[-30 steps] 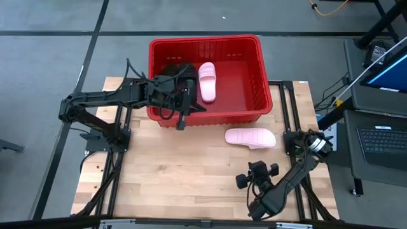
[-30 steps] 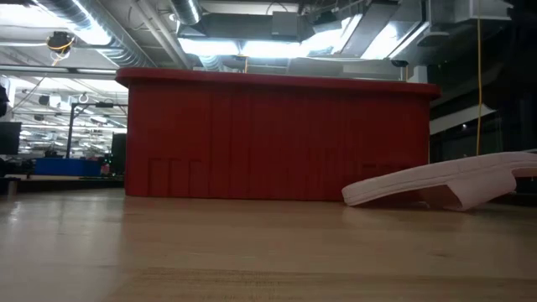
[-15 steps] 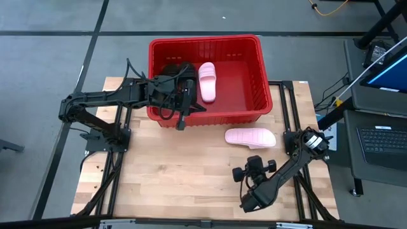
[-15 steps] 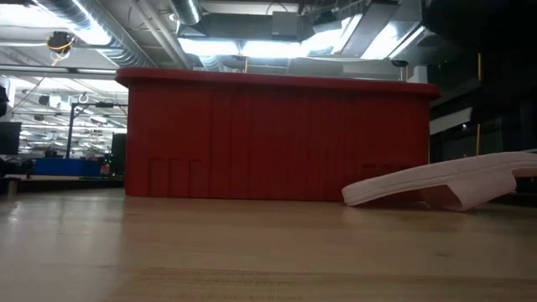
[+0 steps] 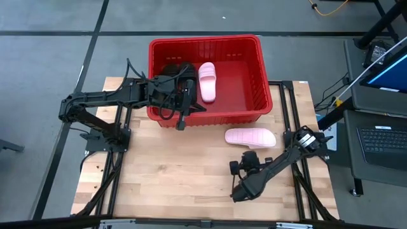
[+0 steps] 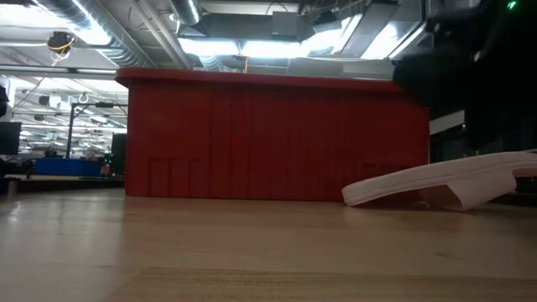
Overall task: Pick and place slides into bin
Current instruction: Put the pink slipper into the red bin
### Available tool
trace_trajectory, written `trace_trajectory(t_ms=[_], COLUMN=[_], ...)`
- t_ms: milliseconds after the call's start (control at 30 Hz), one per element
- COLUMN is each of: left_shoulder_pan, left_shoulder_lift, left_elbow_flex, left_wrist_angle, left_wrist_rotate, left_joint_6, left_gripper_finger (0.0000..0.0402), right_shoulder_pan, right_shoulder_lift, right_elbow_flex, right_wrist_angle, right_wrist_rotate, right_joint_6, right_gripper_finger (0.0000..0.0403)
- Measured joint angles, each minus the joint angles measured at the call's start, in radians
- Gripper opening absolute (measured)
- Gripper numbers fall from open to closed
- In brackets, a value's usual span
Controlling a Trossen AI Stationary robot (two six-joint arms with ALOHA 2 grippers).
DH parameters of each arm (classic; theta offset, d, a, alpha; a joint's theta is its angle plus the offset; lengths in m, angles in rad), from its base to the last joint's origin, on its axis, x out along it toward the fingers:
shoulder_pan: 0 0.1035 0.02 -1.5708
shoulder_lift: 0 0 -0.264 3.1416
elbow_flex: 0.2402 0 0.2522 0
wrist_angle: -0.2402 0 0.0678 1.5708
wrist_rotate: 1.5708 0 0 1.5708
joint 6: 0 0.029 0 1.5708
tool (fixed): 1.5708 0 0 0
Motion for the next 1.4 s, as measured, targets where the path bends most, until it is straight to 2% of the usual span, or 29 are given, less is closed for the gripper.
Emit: trace_trajectory(t_ms=[233,467,667,1000,1400], left_shoulder_pan=[0.000,0.000,0.000,0.000,0.000], left_shoulder_lift=[0.000,0.000,0.001,0.001,0.001], left_elbow_flex=[0.000,0.000,0.000,0.000,0.000], left_wrist_angle=[0.000,0.000,0.000,0.000,0.000], left_wrist_rotate=[-0.003,-0.032,-0.073,-0.074,-0.074], left_joint_6=[0.008,0.008,0.008,-0.001,0.000], left_gripper_finger=[0.0003,0.0002,0.0005,0.0005,0.0005], right_shoulder_pan=[-0.034,-0.047,-0.047,-0.047,-0.059], right_shoulder_lift=[0.116,0.133,0.133,0.133,0.133], right_elbow_flex=[0.000,0.001,0.001,0.001,0.000], right_wrist_angle=[0.053,0.099,0.104,0.070,-0.003], right_wrist_rotate=[-0.004,-0.002,-0.002,-0.046,-0.065], right_joint_6=[0.040,0.024,0.006,0.005,0.016], right_gripper_finger=[0.0008,0.0009,0.0040,0.0102,0.0115])
